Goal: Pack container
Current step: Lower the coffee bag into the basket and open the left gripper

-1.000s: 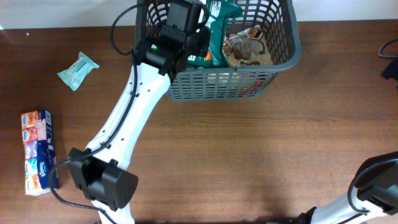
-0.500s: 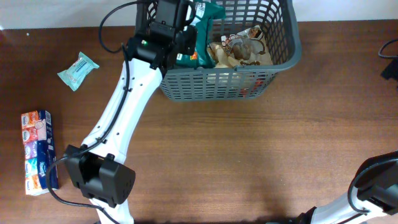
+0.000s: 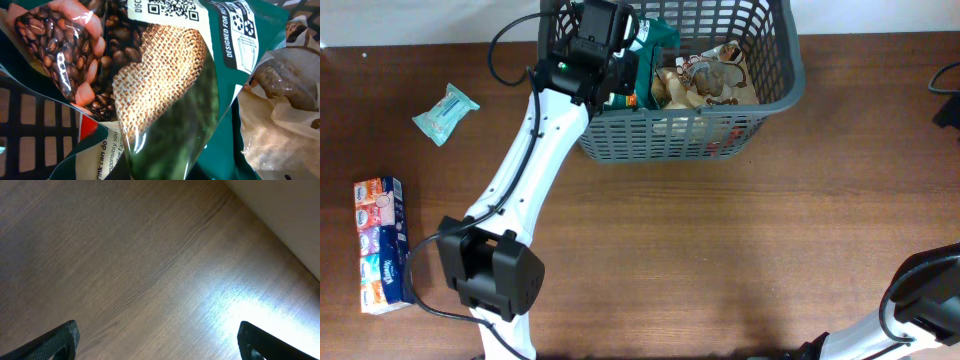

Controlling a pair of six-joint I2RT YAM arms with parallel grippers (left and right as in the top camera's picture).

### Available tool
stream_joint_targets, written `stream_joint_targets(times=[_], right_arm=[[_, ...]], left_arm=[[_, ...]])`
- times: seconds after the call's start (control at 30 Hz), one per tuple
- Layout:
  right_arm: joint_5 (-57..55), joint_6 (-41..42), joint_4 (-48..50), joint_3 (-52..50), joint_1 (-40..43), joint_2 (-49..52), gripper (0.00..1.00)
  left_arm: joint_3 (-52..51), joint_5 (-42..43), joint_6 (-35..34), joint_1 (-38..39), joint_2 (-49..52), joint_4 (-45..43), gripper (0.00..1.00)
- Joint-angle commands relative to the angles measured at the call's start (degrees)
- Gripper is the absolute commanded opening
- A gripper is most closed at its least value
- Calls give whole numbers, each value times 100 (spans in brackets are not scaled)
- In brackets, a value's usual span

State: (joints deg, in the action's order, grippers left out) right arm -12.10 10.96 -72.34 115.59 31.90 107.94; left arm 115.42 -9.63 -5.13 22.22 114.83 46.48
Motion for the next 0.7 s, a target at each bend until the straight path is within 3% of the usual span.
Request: stream_joint_targets(times=[0.0,0.17,0.3,0.67], right_arm=[[9,42,17,-9,-4,-70,99],[9,42,17,-9,-4,-70,99],[9,42,17,-9,-4,-70,99],[9,42,17,-9,-4,-70,99]], left_arm=[[293,-68,92,0,-188,-146,2],[293,-70,94,0,-188,-146,8],[293,-68,94,0,-188,-153,23],[293,-98,96,0,-190,-205,25]])
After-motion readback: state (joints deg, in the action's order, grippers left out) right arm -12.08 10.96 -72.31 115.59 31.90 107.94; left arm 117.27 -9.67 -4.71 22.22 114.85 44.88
